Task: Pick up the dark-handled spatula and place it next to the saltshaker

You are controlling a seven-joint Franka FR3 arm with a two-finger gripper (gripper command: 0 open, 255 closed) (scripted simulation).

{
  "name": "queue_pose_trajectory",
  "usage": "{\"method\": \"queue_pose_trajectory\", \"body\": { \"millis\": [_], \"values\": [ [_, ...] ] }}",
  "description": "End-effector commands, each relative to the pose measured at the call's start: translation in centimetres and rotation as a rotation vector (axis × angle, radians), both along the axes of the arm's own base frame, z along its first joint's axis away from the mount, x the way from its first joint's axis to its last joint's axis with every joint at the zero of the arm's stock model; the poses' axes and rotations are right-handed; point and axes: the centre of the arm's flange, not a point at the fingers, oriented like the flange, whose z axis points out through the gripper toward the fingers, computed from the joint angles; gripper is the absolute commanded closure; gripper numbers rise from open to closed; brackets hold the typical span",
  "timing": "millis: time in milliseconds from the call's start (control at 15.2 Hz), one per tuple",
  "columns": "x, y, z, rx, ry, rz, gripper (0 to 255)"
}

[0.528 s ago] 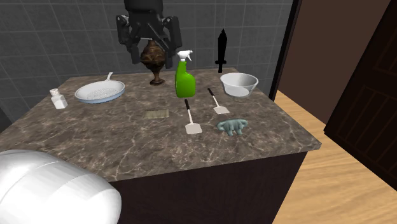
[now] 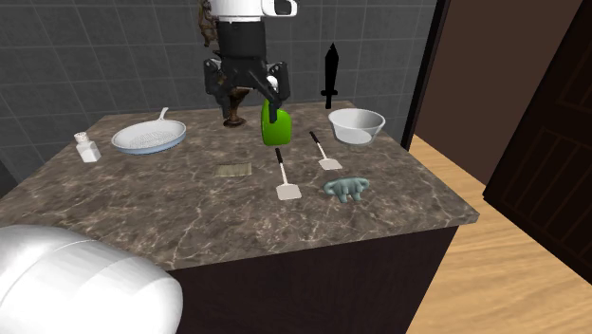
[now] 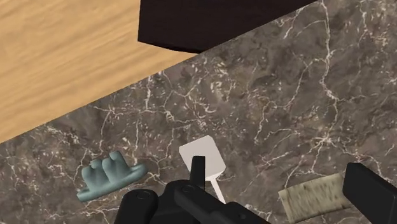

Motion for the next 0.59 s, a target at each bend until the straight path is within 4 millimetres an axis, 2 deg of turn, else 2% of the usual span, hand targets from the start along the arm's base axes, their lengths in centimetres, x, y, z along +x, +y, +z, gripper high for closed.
{"method": "queue_pose_trajectory", "body": {
  "millis": [0, 528],
  "values": [
    [1.8, -0.4, -2.0, 0.002, -0.009, 0.044, 0],
    [8.9, -0.3, -9.5, 0.01, -0.036, 0.211, 0]
  ]
}}
